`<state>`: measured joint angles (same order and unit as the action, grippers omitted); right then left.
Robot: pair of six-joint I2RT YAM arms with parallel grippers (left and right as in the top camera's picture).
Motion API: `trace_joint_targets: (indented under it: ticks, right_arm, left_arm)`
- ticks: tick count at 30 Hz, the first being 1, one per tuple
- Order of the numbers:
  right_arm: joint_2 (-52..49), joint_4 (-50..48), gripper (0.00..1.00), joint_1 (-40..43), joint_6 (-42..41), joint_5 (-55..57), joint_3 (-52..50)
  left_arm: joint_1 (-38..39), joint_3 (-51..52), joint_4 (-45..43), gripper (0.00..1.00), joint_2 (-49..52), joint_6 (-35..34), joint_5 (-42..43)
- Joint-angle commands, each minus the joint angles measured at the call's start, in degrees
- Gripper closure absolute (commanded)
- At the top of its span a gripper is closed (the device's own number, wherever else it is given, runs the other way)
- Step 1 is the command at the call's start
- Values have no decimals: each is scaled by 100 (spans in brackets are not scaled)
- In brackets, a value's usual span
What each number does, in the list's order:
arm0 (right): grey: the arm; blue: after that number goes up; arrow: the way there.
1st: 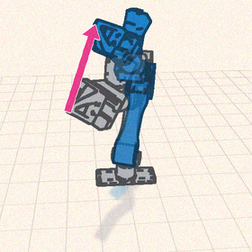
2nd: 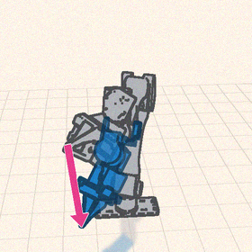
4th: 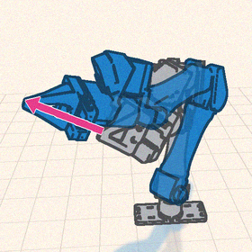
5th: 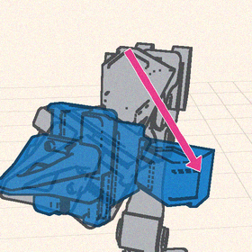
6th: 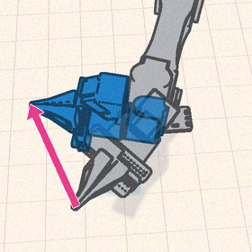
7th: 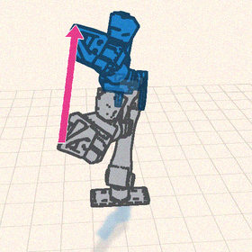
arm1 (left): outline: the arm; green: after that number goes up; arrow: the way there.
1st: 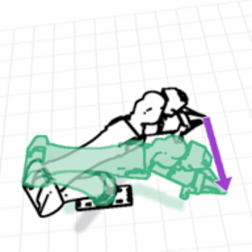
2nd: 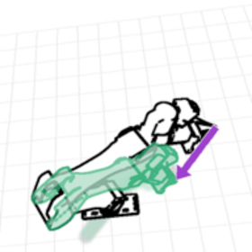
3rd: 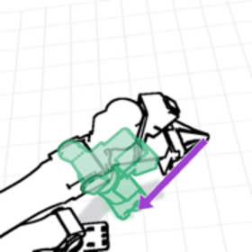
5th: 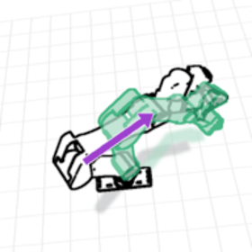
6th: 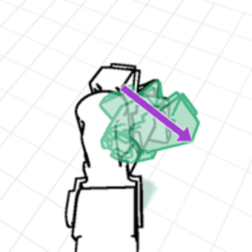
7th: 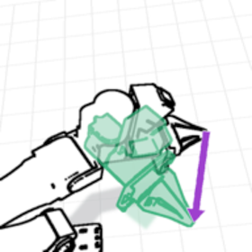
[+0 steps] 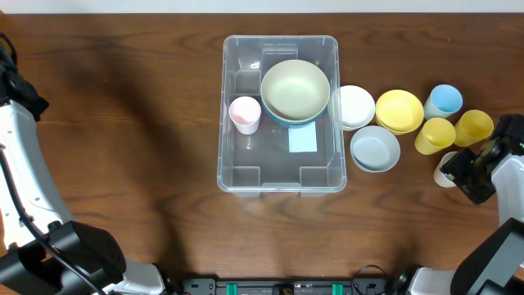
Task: Pack container
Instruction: 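Release the pink cup and move the right gripper to the white cup, then grasp the white cup and stack it onto the pink cup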
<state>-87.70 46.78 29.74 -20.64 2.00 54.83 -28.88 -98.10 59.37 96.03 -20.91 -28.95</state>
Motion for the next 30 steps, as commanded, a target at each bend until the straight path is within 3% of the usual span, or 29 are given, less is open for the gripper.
trace_joint_targets:
  ticks: [1,4,10,16,23,30]
  right_arm:
    - [76,-55,57,37,-96,13,-33]
    - [79,-63,99,37,-26,11,-31]
    - [262,219,99,20,164,-48,76]
    - [1294,942,99,-352,444,-540,546]
    - [2483,1082,99,-1727,601,-1344,1537]
    - [2103,1128,99,-3665,341,-1287,2951]
  left_arm:
    - [-20,-20,11,2,48,31,-109]
    - [-20,-20,11,2,48,31,-109]
    - [-20,-20,11,2,48,31,-109]
    - [-20,-20,13,2,48,31,-109]
    - [-20,-20,11,2,48,31,-109]
    - [-20,-20,11,2,48,31,-109]
